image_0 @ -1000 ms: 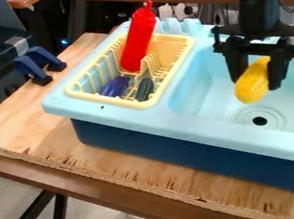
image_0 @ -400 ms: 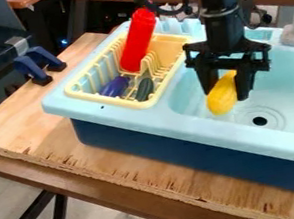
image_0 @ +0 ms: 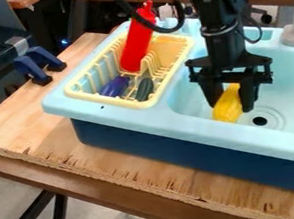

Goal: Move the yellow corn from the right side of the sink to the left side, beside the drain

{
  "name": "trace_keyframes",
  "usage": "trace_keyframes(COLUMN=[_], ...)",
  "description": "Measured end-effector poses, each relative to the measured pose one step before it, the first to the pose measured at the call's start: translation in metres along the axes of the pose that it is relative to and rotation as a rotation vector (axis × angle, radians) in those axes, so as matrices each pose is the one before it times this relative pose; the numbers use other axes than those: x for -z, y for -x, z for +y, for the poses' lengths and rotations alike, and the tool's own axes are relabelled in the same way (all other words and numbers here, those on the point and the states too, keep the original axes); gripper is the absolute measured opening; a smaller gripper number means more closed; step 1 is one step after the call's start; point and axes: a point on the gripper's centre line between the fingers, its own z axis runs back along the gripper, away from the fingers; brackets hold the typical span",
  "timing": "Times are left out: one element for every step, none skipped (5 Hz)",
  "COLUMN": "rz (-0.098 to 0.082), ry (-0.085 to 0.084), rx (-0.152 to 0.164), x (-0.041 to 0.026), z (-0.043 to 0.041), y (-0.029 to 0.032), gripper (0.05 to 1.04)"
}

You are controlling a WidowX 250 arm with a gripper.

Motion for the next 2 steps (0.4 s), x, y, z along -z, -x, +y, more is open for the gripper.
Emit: trace_keyframes(rz=[0.0355,0.0053], ry=[0.0033,-0.0070], rx=[-0.0053,-0.0013], x=[0.00915,-0.00168], z=[0.00005,0.00108], y=[0.00033,-0.00078], gripper=[0.671,0.709])
